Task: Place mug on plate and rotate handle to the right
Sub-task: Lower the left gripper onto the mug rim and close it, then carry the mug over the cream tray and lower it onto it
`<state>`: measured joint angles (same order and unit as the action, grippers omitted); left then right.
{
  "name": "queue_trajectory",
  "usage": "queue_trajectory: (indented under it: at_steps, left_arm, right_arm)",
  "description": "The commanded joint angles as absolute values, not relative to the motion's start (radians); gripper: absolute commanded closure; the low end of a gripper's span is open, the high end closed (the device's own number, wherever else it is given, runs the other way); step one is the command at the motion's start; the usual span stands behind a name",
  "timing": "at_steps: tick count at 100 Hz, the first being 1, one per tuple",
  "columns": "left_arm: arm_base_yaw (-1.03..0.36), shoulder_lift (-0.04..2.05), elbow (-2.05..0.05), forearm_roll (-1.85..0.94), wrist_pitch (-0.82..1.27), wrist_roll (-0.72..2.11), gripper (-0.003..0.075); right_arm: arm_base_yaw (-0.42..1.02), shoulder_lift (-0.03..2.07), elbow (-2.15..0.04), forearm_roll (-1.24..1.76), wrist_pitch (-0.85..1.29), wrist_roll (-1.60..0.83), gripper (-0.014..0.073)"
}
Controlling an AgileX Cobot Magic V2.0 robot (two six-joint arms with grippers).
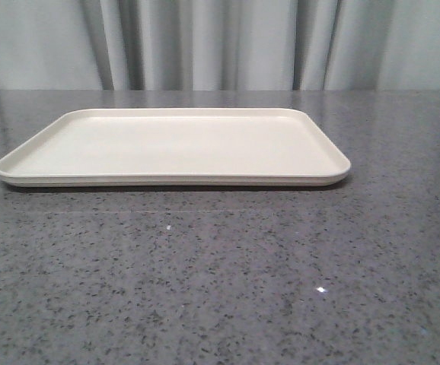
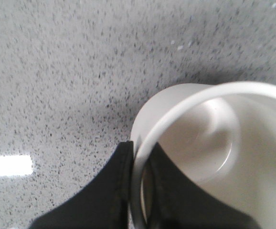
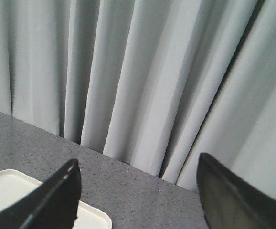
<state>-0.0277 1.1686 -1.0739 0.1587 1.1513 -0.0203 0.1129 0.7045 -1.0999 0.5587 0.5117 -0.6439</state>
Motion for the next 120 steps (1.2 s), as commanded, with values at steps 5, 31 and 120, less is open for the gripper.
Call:
queue_trajectory:
  at_steps: [5, 31, 120]
  left_arm:
    - [-0.028, 1.147, -1.174, 0.136, 1.137, 0.0, 0.0729]
    - [-0.032, 1.161, -1.345, -0.058, 1.146, 0.077, 0.0731]
    - [-0.499, 1.624, -1.656, -0.112, 1.039, 0.097, 0.0741]
  right_arm:
    - [0.113, 0.713, -1.129, 0.568, 0.452, -0.648, 0.0077]
    - [0.113, 0.713, -1.129, 0.568, 0.458, -0.648, 0.0077]
    - [0.113, 0.713, -1.129, 0.568, 0.503, -0.648, 0.0077]
